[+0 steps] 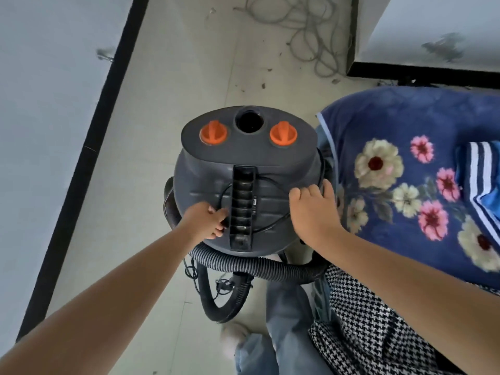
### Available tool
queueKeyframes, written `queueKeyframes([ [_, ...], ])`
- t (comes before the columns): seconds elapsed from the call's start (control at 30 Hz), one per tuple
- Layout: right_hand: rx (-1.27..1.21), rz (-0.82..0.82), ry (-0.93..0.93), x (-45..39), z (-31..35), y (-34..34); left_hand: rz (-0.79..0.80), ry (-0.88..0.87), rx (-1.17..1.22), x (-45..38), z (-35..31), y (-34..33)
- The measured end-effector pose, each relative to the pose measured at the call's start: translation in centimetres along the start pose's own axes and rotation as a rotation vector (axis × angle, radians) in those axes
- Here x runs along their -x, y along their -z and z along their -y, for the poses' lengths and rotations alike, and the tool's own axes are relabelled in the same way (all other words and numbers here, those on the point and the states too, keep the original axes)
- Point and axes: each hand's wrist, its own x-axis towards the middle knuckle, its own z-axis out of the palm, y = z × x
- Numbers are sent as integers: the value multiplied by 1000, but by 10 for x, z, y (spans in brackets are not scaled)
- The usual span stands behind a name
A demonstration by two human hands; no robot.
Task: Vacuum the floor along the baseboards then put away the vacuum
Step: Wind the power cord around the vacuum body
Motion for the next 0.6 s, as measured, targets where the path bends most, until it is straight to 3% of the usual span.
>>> queueKeyframes([
  [0.13,36,27,-8,9,8,-2,-240,-102,-464,-10,12,-7],
  [0.33,76,36,-7,1,18,-10,-494,-247,-705,-8,-2,25],
  [0.4,58,-18,2,1,20,-13,-471,-321,-476,-14,-3,43],
  [0.47,-8,-81,-20,4,21,-17,-331,-286,119,-12,0,45],
  [0.53,-51,-96,-63,5,23,-21,-42,-228,665,-5,8,43],
  [0.6,-54,-73,-91,6,28,-25,237,-208,886,4,23,44],
])
